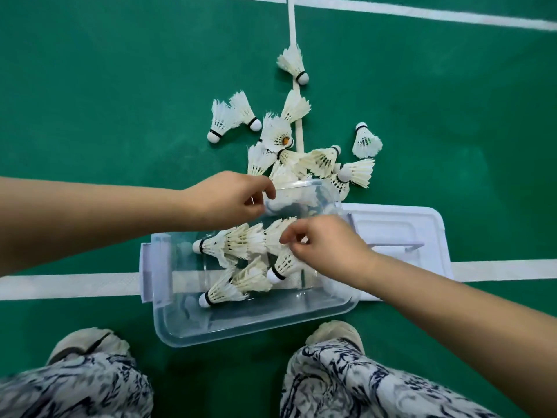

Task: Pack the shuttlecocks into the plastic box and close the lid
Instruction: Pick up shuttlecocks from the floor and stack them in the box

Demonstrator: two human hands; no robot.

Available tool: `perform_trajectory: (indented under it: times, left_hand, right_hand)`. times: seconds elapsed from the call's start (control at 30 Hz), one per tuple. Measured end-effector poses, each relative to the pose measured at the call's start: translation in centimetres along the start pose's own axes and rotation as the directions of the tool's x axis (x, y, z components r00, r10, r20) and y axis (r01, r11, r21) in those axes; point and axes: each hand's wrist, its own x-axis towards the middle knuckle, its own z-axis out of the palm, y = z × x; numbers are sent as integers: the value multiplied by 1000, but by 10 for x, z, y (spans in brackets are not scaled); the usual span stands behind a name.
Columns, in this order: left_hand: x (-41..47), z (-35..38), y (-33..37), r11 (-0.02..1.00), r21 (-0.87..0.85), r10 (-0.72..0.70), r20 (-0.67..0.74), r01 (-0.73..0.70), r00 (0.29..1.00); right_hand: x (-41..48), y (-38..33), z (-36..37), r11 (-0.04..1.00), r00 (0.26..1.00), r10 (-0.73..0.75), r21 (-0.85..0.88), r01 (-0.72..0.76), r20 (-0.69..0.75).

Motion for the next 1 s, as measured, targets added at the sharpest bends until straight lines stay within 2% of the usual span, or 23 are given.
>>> perform_trajectory:
  times: [0.13,0.23,0.3,0.43,0.53,0.6,0.7,0.9,1.0]
  left_hand:
    - [-2,4,0,999,-2,39,8,-39,999]
    - [-3,12,-4,999,11,43,31,-44,999]
    - [-5,21,-9,999,29,32,104,-35,994]
    - [-13,40,-16,995,92,-3,318,-27,948]
    - [-16,48,-21,995,98,-24,385,-15,923]
    - [-18,53,-25,995,104,-34,409,-9,912]
    - [-23,63,-27,994,113,-42,433,-8,900]
    - [-33,77,-30,996,89,-42,521,-5,853]
    - [-35,82,-30,996,84,-17,541,-34,841]
  right_hand:
    - [4,5,23,997,995,5,-73,3,102]
    - [8,8,34,996,994,20,-84,-12,104]
    - [10,9,39,998,994,26,-53,-21,104]
    - [13,6,48,984,990,84,150,-100,109]
    - [17,9,56,911,979,165,363,-199,123]
    - [19,10,62,866,970,202,438,-241,136]
    - [20,9,71,865,960,215,421,-272,179]
    - [21,13,79,899,904,218,284,-333,368]
    - [19,15,79,904,891,213,265,-335,400]
